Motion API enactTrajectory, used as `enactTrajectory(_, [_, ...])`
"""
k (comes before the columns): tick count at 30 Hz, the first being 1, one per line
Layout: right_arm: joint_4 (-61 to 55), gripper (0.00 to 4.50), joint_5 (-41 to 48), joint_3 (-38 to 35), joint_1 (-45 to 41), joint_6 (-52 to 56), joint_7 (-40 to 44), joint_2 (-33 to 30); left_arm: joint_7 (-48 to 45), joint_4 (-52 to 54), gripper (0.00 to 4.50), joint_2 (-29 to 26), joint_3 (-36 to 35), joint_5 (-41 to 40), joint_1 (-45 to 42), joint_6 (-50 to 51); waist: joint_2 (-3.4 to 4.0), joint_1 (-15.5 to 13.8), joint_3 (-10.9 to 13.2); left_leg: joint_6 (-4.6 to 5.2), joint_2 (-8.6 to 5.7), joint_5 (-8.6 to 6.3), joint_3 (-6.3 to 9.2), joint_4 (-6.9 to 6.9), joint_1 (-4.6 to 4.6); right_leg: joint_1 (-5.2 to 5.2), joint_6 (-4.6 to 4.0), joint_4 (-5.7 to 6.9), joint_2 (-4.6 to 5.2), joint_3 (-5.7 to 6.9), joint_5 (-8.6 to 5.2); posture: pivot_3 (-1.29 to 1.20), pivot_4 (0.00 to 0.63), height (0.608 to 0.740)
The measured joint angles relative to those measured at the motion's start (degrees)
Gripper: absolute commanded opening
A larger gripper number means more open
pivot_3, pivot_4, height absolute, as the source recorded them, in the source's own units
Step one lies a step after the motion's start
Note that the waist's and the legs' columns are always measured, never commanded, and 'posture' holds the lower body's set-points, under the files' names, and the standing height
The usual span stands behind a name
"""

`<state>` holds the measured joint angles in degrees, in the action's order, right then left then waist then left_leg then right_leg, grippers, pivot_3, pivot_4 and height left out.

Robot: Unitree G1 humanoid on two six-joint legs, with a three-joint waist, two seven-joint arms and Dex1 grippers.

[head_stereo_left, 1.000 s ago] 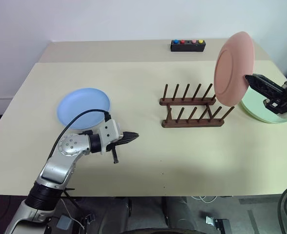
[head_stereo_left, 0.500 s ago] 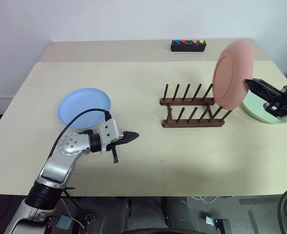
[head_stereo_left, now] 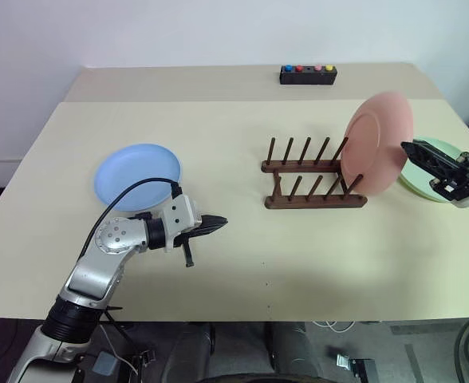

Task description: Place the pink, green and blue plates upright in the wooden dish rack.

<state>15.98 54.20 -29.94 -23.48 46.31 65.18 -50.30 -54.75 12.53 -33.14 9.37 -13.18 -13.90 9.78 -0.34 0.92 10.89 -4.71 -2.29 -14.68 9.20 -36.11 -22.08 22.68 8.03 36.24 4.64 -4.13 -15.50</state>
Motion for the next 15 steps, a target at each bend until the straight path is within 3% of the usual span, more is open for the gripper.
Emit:
enactTrajectory(1, [0.0,3.6,-0.1,0.0,0.0,-0.1,-0.1,0.0,0.0,0.0,0.0,0.0,0.0,0.0,0.0,0.0,0.0,0.0,0.0,0.0,0.0,0.0,0.0,0.0,0.0,0.0,0.0,0.0,0.0,0.0,0.0,0.0,0.15,0.74])
enactTrajectory(10, [1.0,3.6,-2.4,-2.5,0.8,-3.5,-0.8,-1.1,0.0,0.0,0.0,0.0,0.0,0.0,0.0,0.0,0.0,-0.1,0.0,0.0,0.0,0.0,0.0,-0.01,-0.01,0.0,0.0,0.0,0.0,0.0,0.0,0.0,0.15,0.74])
enactTrajectory(15, [1.4,3.6,-9.7,-4.8,7.3,-10.8,-0.8,-7.2,0.0,0.0,0.0,-0.2,0.0,-0.1,0.2,0.2,0.01,-0.1,0.0,0.0,-0.01,0.0,0.0,0.01,-0.03,0.02,0.0,0.0,0.0,0.0,0.0,0.0,0.15,0.74])
